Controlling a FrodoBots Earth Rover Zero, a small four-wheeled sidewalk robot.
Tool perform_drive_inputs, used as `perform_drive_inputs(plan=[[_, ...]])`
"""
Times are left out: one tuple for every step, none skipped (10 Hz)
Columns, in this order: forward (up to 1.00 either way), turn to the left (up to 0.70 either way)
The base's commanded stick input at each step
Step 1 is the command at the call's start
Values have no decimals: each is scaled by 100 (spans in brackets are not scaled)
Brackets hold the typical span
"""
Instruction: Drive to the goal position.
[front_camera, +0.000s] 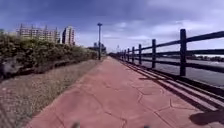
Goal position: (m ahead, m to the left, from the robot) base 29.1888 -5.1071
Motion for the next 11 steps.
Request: perform_drive_inputs(plan=[[70, 0], [70, 0], [70, 0], [70, 0], [70, 0], [70, 2], [70, 21], [70, 35], [70, 35], [70, 35], [70, 35]])
